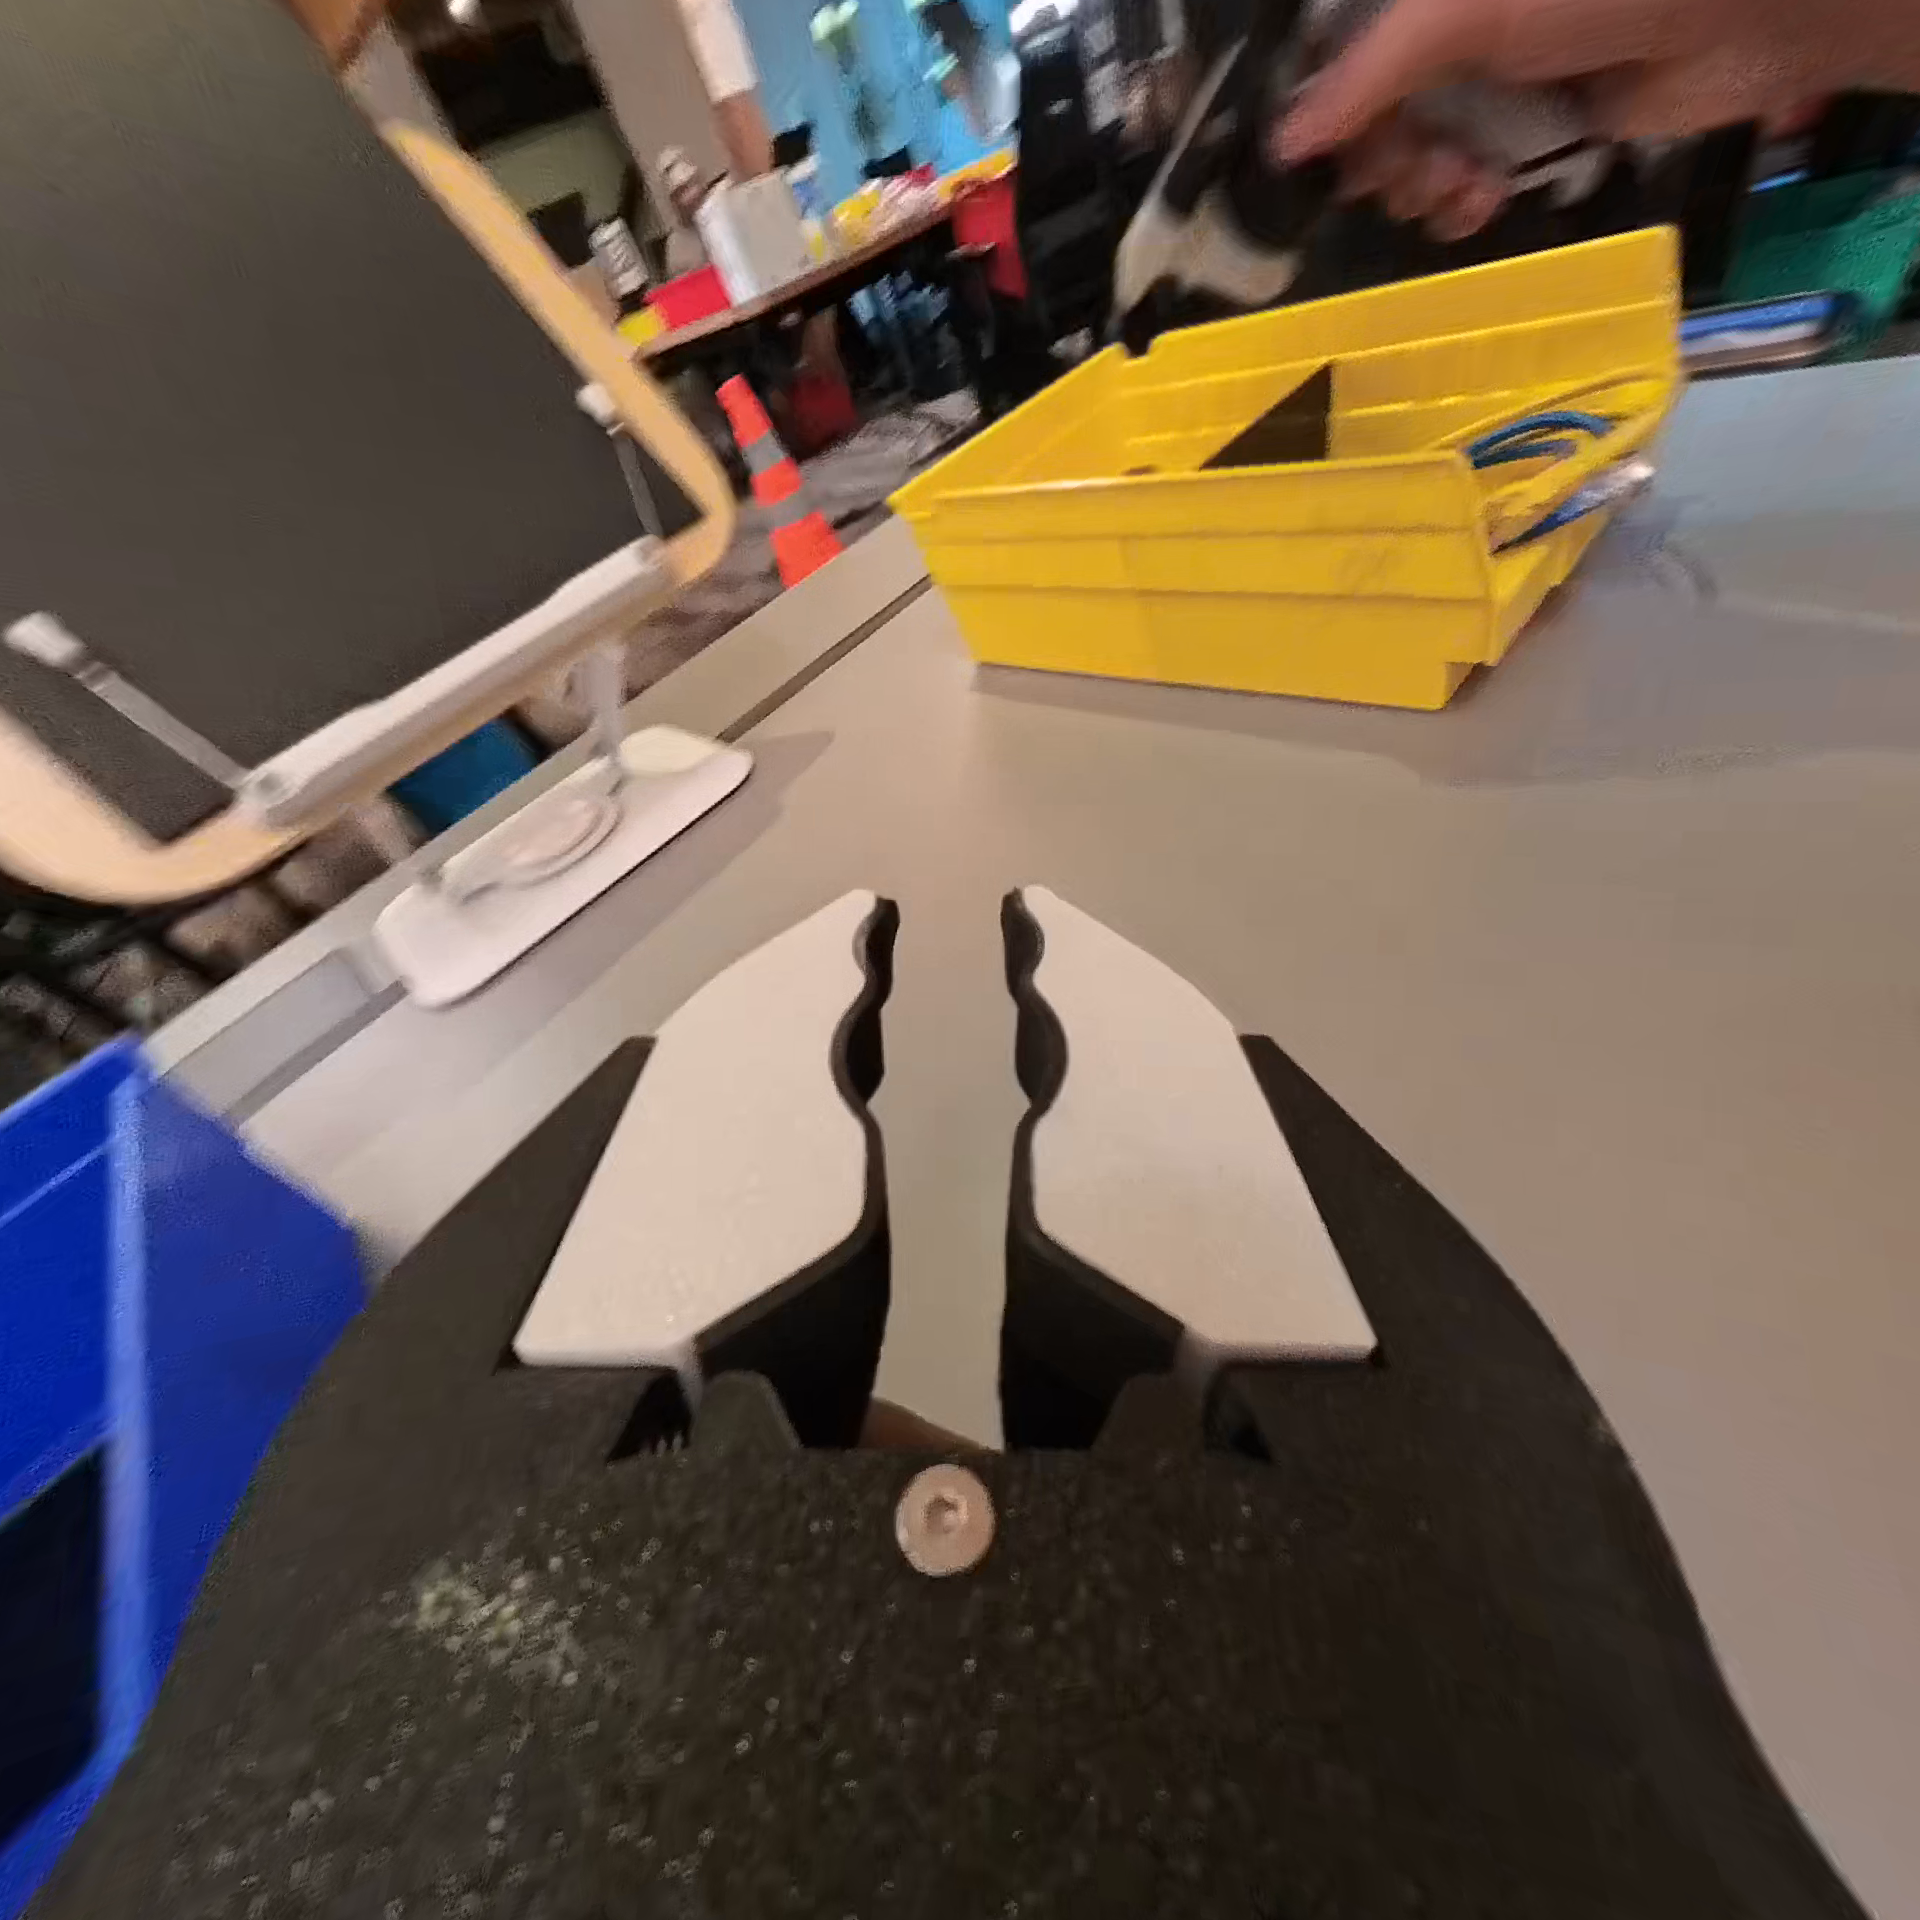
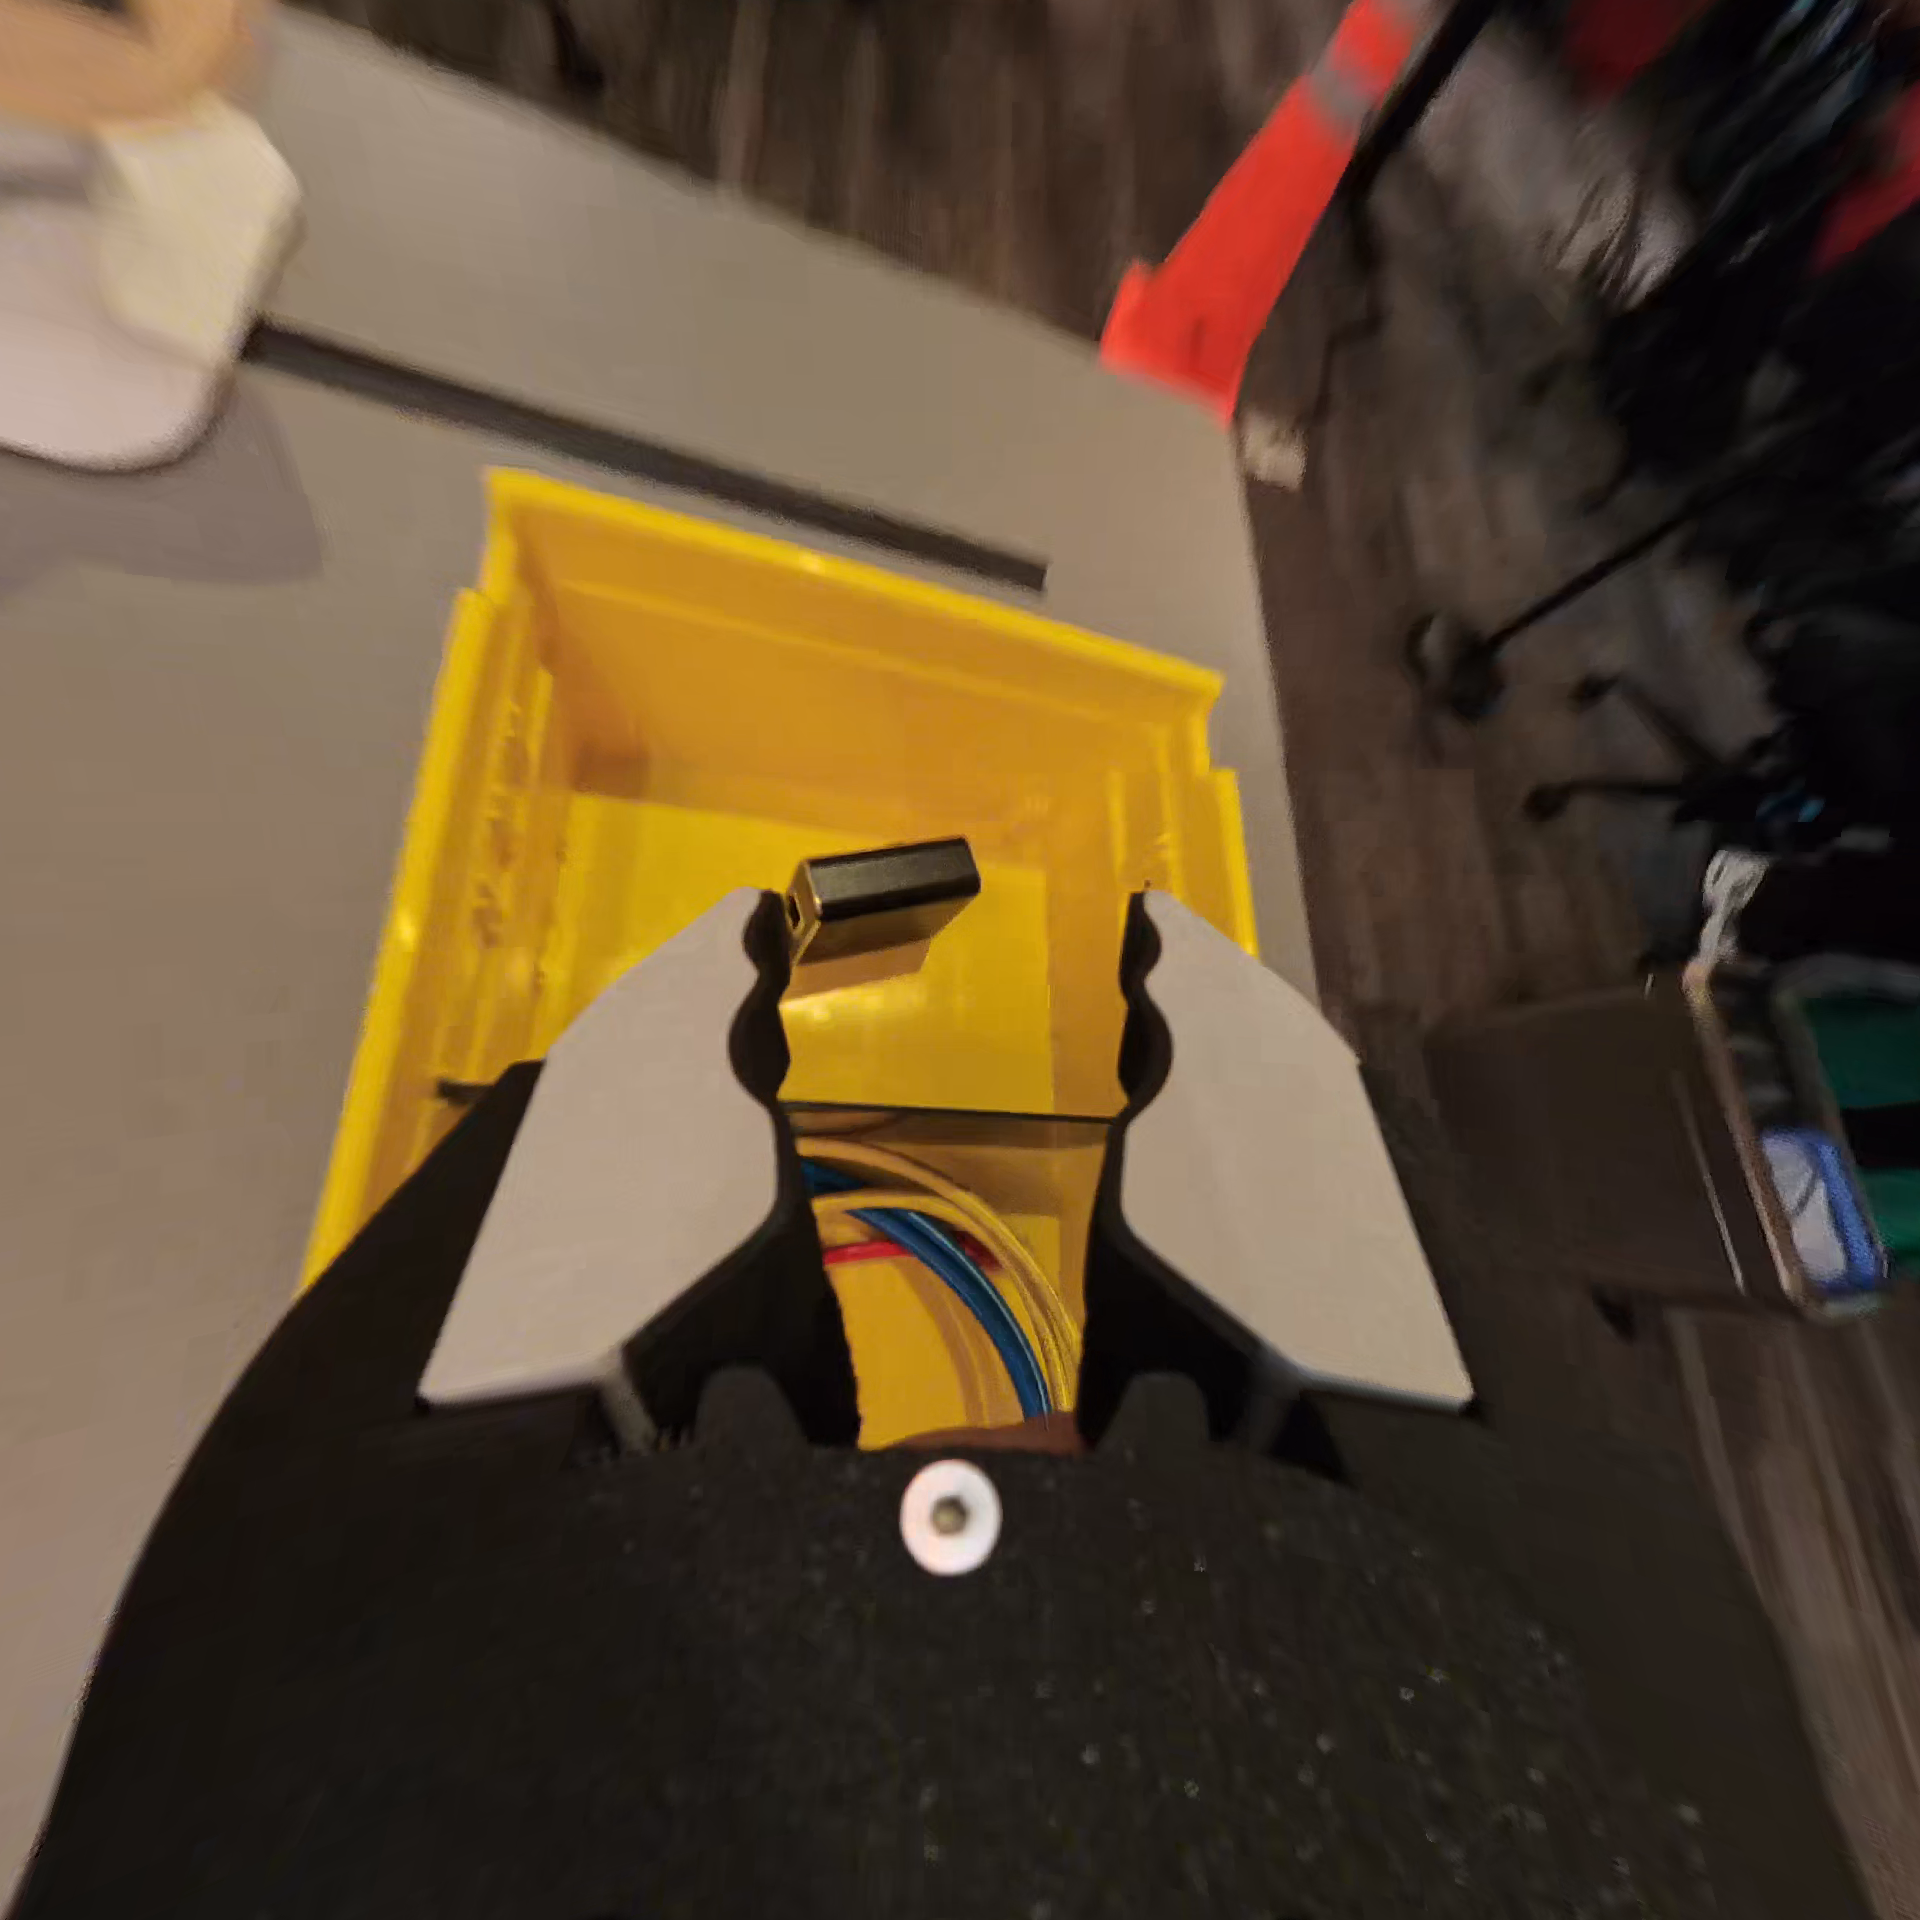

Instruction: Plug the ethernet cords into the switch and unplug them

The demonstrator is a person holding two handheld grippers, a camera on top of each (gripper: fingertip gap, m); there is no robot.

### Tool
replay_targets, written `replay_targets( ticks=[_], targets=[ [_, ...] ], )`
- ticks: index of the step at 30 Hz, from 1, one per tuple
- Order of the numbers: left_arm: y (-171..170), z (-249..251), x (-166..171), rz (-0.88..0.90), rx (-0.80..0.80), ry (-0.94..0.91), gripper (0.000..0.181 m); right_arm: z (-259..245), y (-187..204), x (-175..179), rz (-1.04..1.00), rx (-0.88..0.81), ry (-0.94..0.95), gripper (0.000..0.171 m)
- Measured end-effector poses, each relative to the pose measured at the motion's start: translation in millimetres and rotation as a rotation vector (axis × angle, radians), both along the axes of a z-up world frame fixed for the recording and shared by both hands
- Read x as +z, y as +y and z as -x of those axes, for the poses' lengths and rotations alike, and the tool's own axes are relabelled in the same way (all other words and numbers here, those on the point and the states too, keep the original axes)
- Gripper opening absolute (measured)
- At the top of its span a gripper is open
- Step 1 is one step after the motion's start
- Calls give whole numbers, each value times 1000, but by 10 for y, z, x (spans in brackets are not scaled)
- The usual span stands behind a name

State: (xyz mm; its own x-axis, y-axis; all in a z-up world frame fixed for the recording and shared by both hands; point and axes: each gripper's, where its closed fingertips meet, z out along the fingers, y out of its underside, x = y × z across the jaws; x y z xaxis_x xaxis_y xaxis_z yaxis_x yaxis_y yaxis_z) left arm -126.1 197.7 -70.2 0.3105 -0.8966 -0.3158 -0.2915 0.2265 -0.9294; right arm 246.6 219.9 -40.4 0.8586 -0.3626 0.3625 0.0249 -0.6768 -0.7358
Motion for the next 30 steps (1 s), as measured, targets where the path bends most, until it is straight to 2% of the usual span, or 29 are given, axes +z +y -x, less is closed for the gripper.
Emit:
replay_targets(
  ticks=[2,4,6,11,14,17,19,22,26,30],
  targets=[
    [21,268,75,87,99,16,23,210,-201,294,-184,17,-101,60],
    [34,596,73,234,204,21,28,468,-448,379,-297,50,-149,60],
    [15,967,42,345,300,-17,29,650,-717,266,-333,43,-146,60],
    [-6,2001,-285,393,574,-77,30,927,-1359,-203,-434,18,-69,60],
    [55,2445,-565,434,698,-63,29,940,-1668,-202,-497,-9,-118,55],
    [219,2617,-545,494,726,-132,30,942,-1820,-123,-575,-15,-146,54],
    [340,2741,-532,481,764,-150,30,964,-1794,-100,-631,6,-152,54],
    [441,2896,-504,418,818,-128,30,959,-1716,-141,-611,24,-194,53],
    [389,2926,-497,414,822,-129,30,954,-1708,-137,-614,11,-206,48],
    [341,2880,-490,400,807,-122,29,1117,-1810,162,-800,81,-232,49]
  ],
)
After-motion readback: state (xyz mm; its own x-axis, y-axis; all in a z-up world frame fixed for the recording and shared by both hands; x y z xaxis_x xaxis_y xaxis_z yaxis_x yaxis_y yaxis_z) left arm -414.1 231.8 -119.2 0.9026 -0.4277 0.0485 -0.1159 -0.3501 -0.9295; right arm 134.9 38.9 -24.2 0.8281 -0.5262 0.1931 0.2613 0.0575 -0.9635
